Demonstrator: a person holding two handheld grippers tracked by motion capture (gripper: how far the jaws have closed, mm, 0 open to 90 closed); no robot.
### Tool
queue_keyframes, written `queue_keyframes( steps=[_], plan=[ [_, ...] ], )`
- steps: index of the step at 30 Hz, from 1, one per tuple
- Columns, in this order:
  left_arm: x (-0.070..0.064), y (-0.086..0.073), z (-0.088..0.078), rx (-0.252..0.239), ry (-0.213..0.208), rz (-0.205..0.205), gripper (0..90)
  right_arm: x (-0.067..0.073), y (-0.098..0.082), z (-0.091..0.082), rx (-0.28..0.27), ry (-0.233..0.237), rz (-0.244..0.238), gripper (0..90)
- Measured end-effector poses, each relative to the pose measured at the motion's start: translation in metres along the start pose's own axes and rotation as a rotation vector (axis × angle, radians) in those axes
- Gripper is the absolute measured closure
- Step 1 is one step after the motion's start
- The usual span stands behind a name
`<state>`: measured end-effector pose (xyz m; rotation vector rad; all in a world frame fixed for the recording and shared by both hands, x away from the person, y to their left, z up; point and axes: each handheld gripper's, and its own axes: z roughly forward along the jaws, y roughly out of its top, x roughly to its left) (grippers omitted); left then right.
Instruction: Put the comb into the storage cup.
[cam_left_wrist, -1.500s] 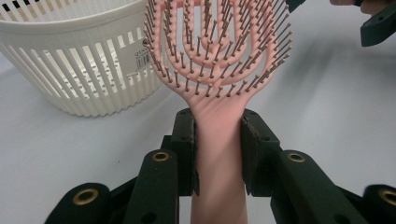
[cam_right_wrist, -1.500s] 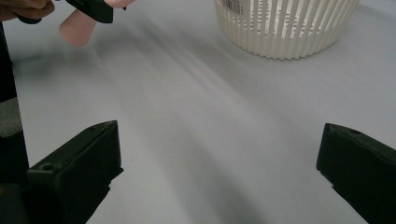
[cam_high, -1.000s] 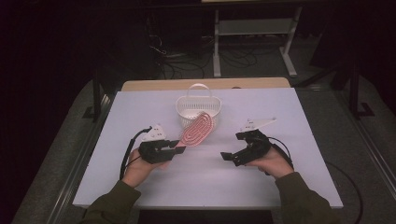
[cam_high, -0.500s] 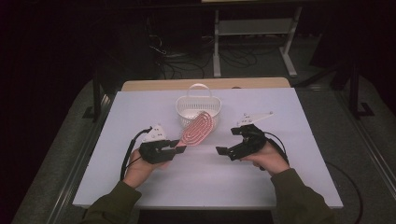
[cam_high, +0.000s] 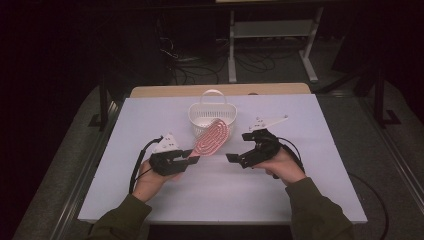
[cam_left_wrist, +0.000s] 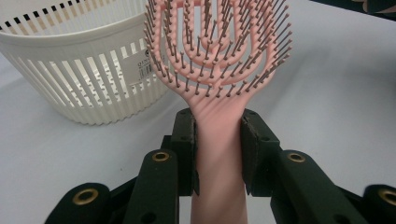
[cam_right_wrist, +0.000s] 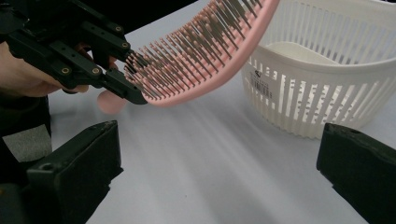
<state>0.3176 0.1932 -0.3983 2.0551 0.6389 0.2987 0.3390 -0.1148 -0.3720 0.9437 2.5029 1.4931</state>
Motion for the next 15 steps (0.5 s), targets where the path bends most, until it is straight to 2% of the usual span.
queue_keyframes(
  steps=[15],
  plan=[
    [-0.006,0.0,0.003,-0.009,0.01,0.011,69.9,0.003,0.012,0.009,-0.014,0.025,0.0,0.0]
  ],
)
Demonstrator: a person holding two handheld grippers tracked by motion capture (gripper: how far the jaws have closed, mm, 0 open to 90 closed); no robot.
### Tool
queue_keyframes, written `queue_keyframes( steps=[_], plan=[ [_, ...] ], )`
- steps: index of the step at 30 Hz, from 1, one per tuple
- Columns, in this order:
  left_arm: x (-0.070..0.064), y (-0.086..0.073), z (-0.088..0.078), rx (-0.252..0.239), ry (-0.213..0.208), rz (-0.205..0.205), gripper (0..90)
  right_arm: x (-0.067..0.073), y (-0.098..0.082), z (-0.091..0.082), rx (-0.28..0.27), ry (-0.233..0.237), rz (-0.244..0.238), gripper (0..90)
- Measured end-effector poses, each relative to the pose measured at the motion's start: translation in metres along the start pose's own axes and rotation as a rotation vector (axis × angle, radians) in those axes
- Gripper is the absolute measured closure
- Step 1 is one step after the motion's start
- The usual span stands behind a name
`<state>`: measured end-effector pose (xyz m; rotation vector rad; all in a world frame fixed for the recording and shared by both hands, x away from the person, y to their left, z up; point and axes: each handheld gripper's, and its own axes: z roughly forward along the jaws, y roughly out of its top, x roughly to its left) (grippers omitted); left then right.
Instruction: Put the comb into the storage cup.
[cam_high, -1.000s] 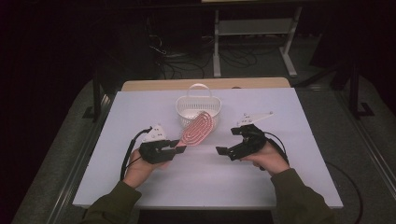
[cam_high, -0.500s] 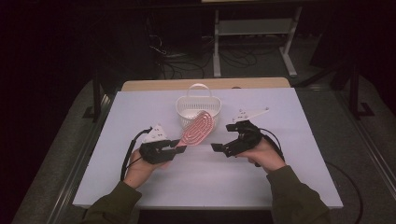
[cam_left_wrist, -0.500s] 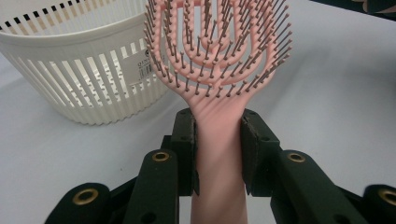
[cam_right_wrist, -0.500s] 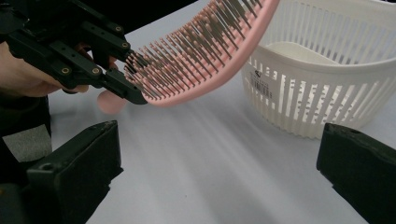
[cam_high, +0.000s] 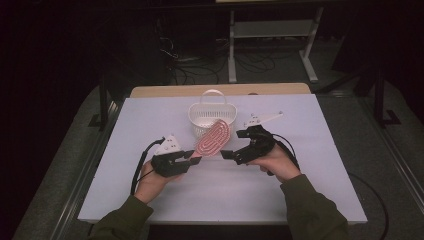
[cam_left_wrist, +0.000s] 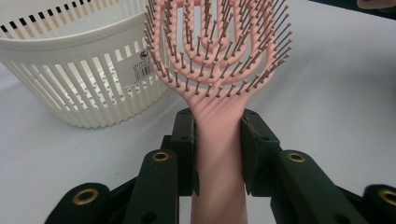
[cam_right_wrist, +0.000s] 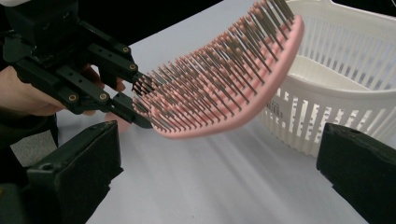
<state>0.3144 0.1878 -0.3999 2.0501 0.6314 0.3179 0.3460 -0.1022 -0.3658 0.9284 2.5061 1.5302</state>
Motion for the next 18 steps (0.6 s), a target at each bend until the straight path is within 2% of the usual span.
queue_keyframes(
  steps=[18],
  plan=[
    [-0.002,0.001,0.0,-0.022,0.011,0.002,70.0,0.0,0.014,0.017,-0.03,0.024,0.02,0.0]
  ],
)
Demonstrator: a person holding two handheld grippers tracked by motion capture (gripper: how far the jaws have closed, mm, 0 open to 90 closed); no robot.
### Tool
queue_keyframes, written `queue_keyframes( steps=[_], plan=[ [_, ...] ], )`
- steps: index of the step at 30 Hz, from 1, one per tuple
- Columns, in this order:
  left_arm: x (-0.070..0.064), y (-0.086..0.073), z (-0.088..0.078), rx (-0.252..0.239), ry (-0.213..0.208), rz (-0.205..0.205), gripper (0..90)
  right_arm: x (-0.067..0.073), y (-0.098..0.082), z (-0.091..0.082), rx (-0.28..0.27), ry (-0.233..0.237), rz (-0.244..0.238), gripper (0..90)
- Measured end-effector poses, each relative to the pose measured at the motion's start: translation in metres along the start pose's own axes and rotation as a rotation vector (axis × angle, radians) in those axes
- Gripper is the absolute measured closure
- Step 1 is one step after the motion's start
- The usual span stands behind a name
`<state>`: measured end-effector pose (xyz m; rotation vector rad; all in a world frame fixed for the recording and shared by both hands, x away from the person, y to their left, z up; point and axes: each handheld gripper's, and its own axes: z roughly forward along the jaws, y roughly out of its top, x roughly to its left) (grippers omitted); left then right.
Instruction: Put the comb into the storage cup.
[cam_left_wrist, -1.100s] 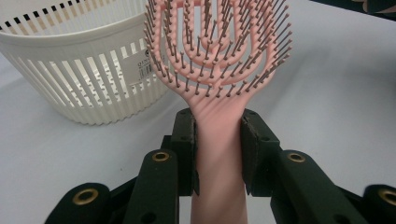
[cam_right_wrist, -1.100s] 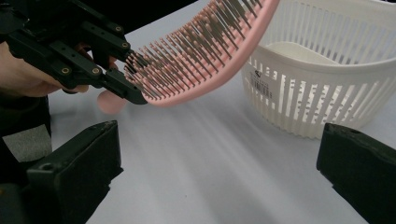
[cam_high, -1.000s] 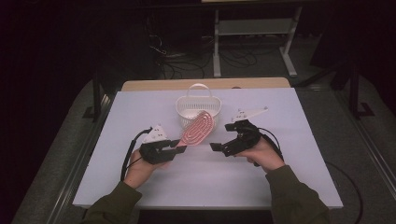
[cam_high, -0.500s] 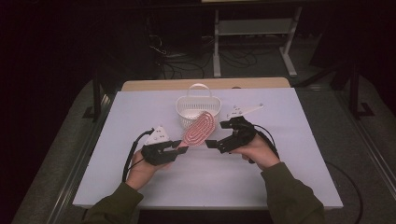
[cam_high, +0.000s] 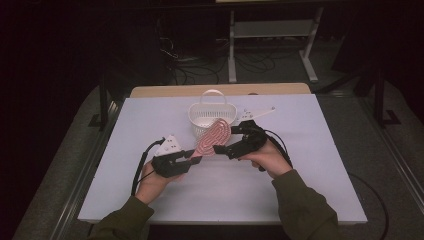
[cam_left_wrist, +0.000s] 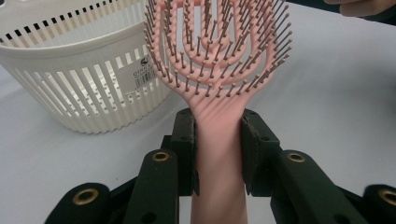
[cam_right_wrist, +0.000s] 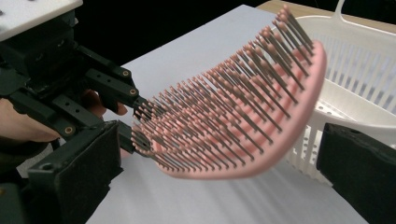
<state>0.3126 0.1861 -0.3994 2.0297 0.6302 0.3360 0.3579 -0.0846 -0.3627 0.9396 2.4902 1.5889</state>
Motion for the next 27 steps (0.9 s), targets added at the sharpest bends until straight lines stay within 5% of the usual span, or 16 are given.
queue_keyframes(
  steps=[16,27],
  plan=[
    [-0.004,0.001,0.002,-0.019,0.006,0.011,69.9,-0.001,0.006,0.009,-0.043,0.003,0.029,0.2],
    [-0.01,0.001,0.004,-0.03,0.01,0.03,69.9,-0.005,0.004,0.01,-0.062,0.009,0.083,10.9]
  ],
)
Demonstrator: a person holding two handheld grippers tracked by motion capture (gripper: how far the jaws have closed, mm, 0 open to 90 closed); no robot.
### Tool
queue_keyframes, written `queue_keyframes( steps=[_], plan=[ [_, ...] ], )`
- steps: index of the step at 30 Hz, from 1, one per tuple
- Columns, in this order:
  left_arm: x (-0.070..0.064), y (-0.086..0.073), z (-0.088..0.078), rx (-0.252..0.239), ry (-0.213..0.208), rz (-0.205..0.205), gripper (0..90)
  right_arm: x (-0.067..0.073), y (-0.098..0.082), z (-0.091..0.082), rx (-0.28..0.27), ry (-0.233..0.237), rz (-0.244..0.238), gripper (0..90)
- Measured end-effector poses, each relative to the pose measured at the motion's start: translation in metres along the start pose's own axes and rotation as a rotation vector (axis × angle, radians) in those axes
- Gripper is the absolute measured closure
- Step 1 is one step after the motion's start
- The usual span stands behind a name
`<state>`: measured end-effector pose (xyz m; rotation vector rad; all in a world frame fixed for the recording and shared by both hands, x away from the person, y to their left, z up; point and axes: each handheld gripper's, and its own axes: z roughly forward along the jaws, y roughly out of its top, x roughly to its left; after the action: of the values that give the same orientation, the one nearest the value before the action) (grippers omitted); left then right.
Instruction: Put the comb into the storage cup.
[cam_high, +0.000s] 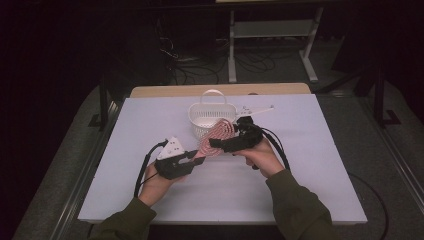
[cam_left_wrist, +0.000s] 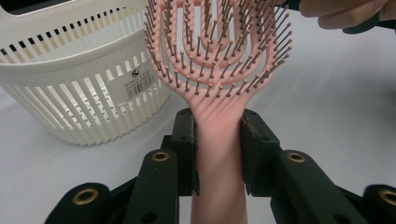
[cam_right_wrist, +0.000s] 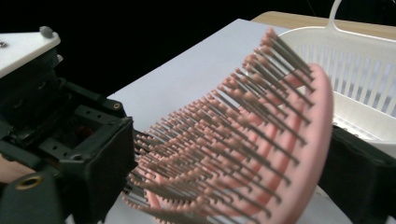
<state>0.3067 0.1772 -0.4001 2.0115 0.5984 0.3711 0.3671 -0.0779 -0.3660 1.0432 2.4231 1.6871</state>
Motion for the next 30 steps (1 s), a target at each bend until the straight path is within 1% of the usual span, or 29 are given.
queue_keyframes(
  steps=[1,4,5,6,7,8,10,11,13,15,16,19,21,27,28,30],
  plan=[
    [0.0,0.0,0.0,0.0,0.0,0.0,69.9,0.0,0.0,0.0,0.0,0.0,0.0,10.9],
    [-0.001,0.0,0.0005,0.0,0.0,0.003,69.9,-0.0013,-0.0001,-0.0002,-0.005,0.004,0.016,15.5],
    [-0.001,0.0,0.0005,0.0,0.0,0.003,69.9,-0.0013,-0.0001,-0.0002,-0.005,0.004,0.016,15.5],
    [-0.0011,-0.0002,0.0006,0.0,0.001,0.002,69.9,-0.002,-0.0003,-0.0002,-0.006,0.013,0.023,17.6],
    [-0.0011,-0.0002,0.0008,-0.001,0.001,0.002,69.9,-0.002,-0.0003,-0.0002,-0.006,0.013,0.023,17.6],
    [-0.0012,-0.0003,0.001,-0.001,0.004,0.004,69.9,-0.0025,-0.0005,0.0,-0.007,0.017,0.037,19.9],
    [-0.0013,-0.0004,0.0011,-0.001,0.003,0.003,69.9,-0.0028,-0.0006,0.0,-0.008,0.018,0.04,21.3],
    [-0.0015,-0.0004,0.0012,-0.001,0.005,0.004,69.9,-0.0031,-0.0009,0.0001,-0.006,0.028,0.049,24.2],
    [-0.0016,-0.0005,0.0012,0.0,0.006,0.005,69.9,-0.0031,-0.0009,0.0002,-0.005,0.031,0.052,25.4],
    [-0.0016,-0.0005,0.0012,0.0,0.006,0.006,69.9,-0.0029,-0.001,0.0006,-0.002,0.04,0.056,28.9],
    [-0.0016,-0.0005,0.0012,0.0,0.006,0.006,69.9,-0.0029,-0.001,0.0006,-0.002,0.04,0.056,28.9],
    [-0.0016,-0.0005,0.0011,-0.001,0.007,0.007,69.9,-0.0035,-0.0014,0.0011,-0.002,0.042,0.069,32.6],
    [-0.0016,-0.0007,0.0014,0.0,0.008,0.007,69.9,-0.0046,-0.0016,0.0012,-0.001,0.054,0.078,35.6],
    [-0.0024,-0.0007,0.0017,0.003,0.01,0.013,69.9,-0.0052,-0.0019,0.0016,0.004,0.064,0.087,40.0],
    [-0.0025,-0.0007,0.0016,0.001,0.012,0.013,69.9,-0.0059,-0.0022,0.0013,-0.001,0.075,0.098,41.4],
    [-0.0026,-0.0007,0.0015,0.001,0.014,0.014,69.9,-0.0068,-0.0023,0.0011,-0.004,0.081,0.109,42.4]
  ],
)
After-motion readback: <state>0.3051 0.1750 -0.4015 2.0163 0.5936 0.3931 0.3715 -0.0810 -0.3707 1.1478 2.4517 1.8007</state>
